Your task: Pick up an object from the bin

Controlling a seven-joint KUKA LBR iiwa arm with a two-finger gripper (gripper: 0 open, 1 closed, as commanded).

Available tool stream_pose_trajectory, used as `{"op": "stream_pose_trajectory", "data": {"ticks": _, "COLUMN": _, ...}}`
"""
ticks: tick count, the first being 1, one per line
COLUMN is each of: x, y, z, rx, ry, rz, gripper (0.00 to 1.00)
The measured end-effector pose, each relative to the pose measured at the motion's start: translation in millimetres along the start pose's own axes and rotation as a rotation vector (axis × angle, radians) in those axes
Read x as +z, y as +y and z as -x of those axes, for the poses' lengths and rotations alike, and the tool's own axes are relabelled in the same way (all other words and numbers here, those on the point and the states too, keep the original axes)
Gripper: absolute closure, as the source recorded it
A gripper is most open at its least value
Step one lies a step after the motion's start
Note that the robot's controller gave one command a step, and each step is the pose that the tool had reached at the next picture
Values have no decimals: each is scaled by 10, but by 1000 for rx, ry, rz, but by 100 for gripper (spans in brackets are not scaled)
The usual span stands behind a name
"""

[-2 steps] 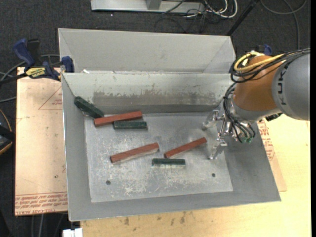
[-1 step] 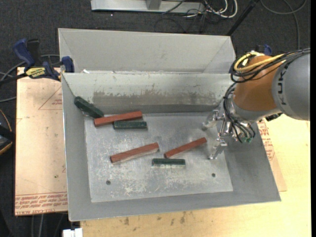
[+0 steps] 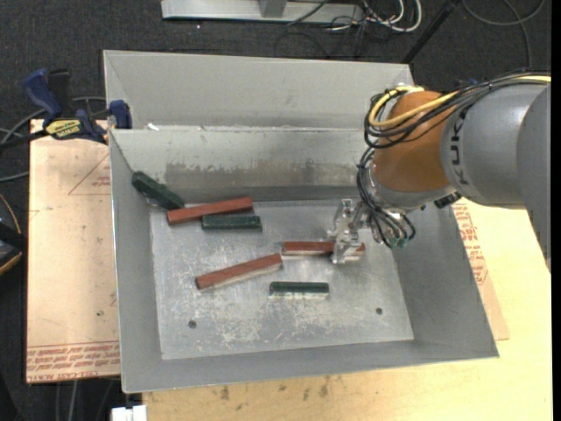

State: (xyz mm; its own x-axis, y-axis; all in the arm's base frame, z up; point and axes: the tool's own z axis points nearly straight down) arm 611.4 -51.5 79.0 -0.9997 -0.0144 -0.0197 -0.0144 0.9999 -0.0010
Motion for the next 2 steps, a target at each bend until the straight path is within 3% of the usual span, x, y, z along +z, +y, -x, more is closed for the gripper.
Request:
{"op": "stream_pose_trajectory", "data": {"ticks": 1, "x": 0, "y": 0, "z": 0, "rx": 0, "ry": 0, "rz": 0, "gripper": 100}}
{"op": "stream_pose_trajectory", "data": {"ticks": 2, "x": -1936, "y": 140, "z": -73, "rx": 29, "ry": 19, "rz": 2, "gripper": 100}}
